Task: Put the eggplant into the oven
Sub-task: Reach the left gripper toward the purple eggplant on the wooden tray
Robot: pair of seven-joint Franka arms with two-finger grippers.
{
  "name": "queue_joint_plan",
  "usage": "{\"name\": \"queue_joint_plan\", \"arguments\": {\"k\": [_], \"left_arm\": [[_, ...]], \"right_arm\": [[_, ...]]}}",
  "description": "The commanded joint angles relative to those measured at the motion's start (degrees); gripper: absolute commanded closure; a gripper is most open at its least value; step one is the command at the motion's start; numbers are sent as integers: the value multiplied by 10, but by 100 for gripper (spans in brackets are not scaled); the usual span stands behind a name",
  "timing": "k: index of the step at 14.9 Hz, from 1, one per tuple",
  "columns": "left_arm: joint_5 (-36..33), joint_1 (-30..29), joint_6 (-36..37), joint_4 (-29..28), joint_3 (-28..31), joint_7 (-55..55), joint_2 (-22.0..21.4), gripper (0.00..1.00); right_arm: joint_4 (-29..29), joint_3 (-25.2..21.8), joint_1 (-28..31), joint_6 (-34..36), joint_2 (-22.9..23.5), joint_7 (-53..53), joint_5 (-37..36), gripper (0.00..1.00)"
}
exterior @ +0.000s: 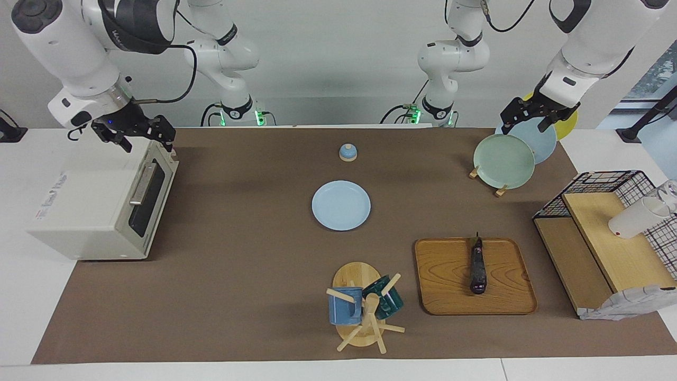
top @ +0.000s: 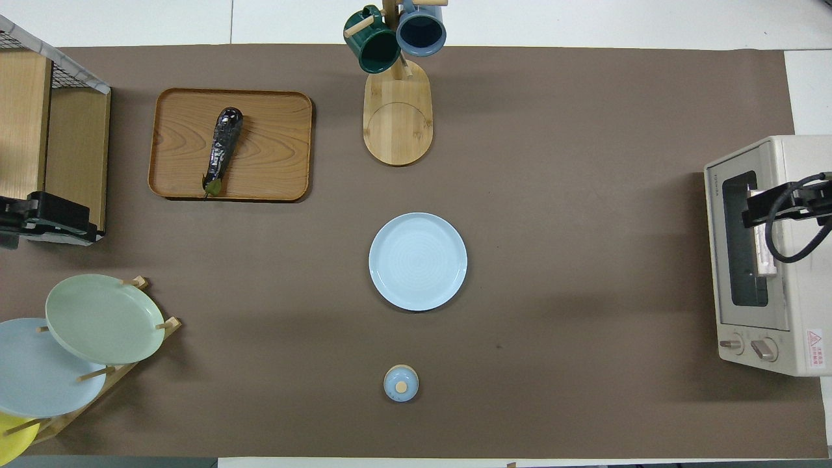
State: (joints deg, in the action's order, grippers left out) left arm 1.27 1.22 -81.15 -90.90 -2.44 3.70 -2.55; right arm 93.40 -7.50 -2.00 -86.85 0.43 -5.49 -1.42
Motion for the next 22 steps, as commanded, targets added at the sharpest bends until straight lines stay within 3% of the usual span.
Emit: {"name": "queue_joint_plan", "arguments": {"k": [1,12,16,22], "left_arm": [[0,7,-1,11,5,-5,4,0],[7,8,-39,7,4,-6,3,0],[6,18,-116,4,2,-11,11,0],[-7,18,-172,32,2,-18,110,0]], "right_arm": [[8,-2,0,-3,-9,5,12,0],[8,-2,0,-3,-9,5,12,0],[8,-2,0,-3,-9,5,12,0],[8,-2,0,-3,-9,5,12,0]]}}
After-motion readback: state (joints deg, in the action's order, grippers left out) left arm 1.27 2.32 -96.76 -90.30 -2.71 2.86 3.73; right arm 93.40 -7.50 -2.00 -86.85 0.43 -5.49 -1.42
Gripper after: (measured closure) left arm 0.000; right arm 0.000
